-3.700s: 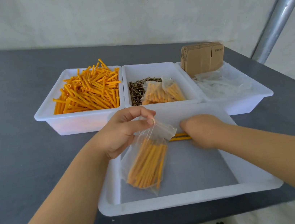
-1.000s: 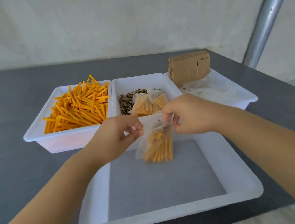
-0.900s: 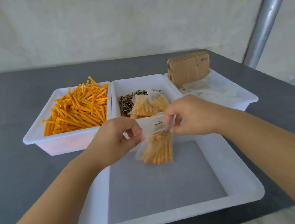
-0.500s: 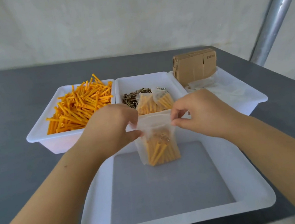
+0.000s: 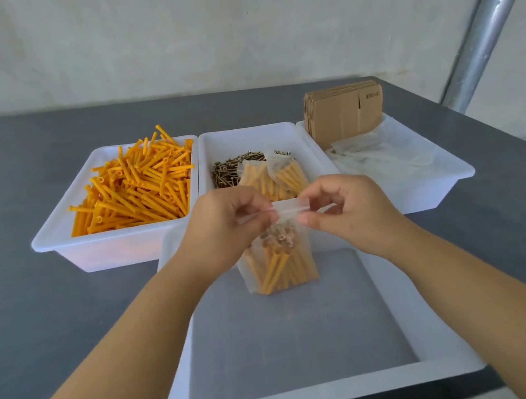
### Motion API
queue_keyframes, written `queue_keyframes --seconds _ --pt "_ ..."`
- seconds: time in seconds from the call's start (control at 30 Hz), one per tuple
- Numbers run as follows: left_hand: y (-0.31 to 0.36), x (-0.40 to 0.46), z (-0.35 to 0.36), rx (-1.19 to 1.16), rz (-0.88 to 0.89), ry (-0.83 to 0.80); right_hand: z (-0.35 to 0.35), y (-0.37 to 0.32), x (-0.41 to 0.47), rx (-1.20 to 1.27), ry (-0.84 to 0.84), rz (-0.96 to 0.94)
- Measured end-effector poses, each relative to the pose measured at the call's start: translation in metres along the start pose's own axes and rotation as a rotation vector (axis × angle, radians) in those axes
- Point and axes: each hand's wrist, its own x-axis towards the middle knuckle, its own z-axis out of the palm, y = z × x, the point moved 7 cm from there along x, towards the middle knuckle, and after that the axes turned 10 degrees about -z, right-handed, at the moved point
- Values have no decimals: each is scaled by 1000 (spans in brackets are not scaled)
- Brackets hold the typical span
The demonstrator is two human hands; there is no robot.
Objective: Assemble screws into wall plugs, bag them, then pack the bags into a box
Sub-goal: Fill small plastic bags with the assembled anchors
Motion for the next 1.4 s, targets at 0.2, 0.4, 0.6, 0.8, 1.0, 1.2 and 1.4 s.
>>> queue_keyframes --seconds 0.2,0.4,0.6,0.8,1.0,1.2,1.4 --pt "14 -8 0 188 191 57 3 2 -1 35 -2 -40" --pt "23 -11 3 246 275 96 3 -4 -2 59 5 -73" --pt "26 -12 4 235 256 128 4 -6 -3 83 4 -66" --pt "24 -13 7 171 185 128 6 -5 -3 138 11 -54" --pt "23 -12 8 158 165 118 8 -1 -4 130 9 -40" --pt "32 -14 11 253 244 150 7 -3 -3 107 8 -54" --pt "36 -15 14 306 280 163 10 -2 -3 142 12 -38"
